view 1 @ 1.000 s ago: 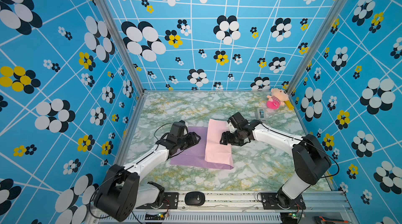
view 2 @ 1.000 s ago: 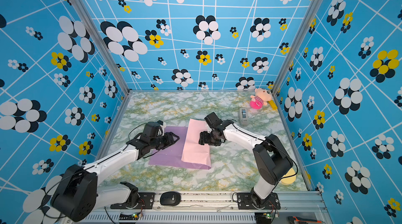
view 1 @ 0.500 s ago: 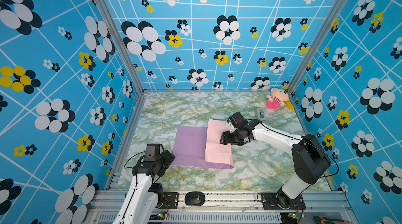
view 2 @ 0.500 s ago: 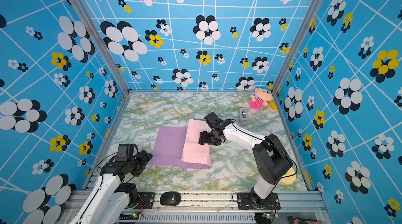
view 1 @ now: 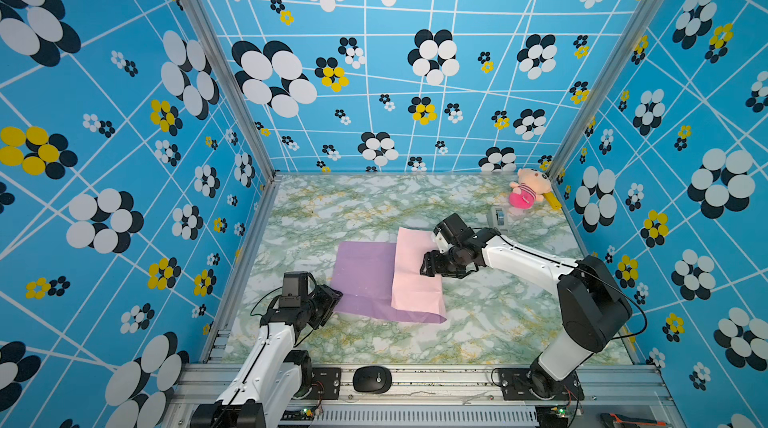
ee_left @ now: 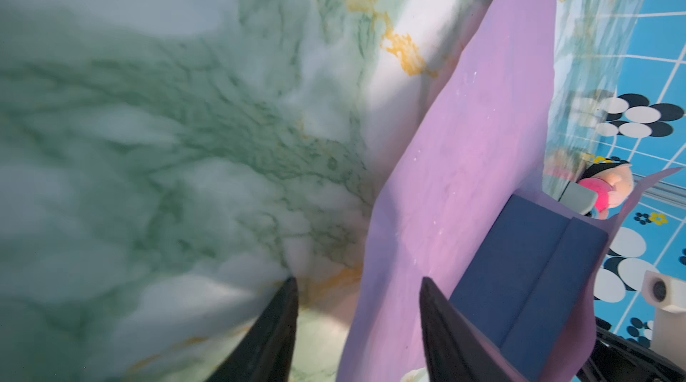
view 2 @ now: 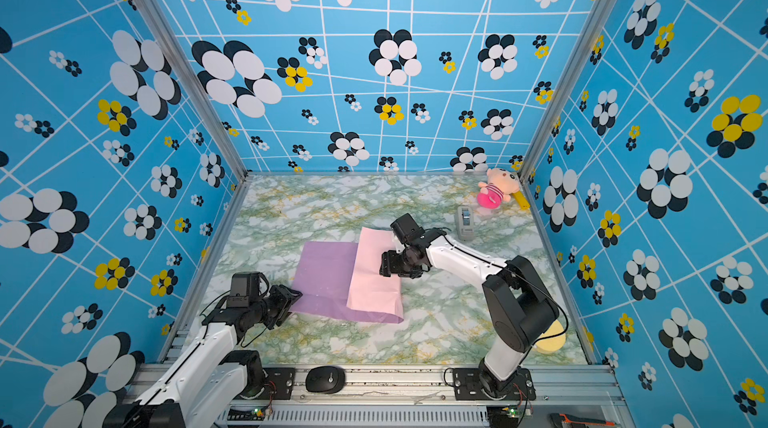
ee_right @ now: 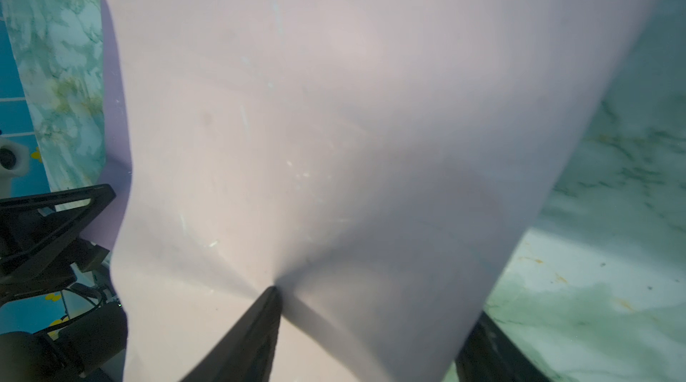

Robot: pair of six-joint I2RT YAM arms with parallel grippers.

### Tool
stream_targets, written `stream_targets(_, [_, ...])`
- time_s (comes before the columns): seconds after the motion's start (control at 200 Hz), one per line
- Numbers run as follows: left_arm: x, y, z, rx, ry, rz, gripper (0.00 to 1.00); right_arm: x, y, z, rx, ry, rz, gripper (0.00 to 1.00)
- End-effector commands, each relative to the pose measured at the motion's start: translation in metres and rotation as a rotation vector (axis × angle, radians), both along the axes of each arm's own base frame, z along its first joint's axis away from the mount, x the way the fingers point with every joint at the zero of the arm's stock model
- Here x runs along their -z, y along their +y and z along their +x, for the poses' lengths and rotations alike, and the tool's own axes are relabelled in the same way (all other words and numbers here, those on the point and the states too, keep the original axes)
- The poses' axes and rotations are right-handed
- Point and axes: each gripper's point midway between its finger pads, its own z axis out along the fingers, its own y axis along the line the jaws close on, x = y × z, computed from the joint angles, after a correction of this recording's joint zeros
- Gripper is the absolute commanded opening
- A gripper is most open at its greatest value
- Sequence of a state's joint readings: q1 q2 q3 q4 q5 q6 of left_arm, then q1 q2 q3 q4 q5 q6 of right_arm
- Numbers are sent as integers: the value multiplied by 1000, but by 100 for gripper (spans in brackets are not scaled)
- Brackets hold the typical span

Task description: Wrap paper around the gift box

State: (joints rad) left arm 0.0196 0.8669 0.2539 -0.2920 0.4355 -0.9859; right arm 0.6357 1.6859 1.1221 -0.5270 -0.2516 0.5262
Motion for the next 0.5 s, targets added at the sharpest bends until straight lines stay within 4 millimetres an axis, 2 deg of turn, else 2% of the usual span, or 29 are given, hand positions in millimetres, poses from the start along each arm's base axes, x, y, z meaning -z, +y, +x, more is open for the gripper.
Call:
stream_targets(0.0, [-2, -8, 3, 31, -29, -41, 45, 19, -9, -5, -22, 29, -63, 71])
stream_targets(0.025, [-4, -9, 4, 37, -36, -39, 44, 20, -9, -6, -22, 31, -64, 71])
stream_targets(0.095, [-11, -10, 7, 53, -60, -29, 32, 20, -9, -6, -21, 31, -62, 71])
stream_targets(0.305, [-27, -13, 17, 112, -125, 37, 13, 21, -8, -6, -15, 33, -54, 71])
stream_targets(0.495, [-58, -36, 30, 308, -236, 146, 1, 24, -8, -5, -6, 37, -58, 69])
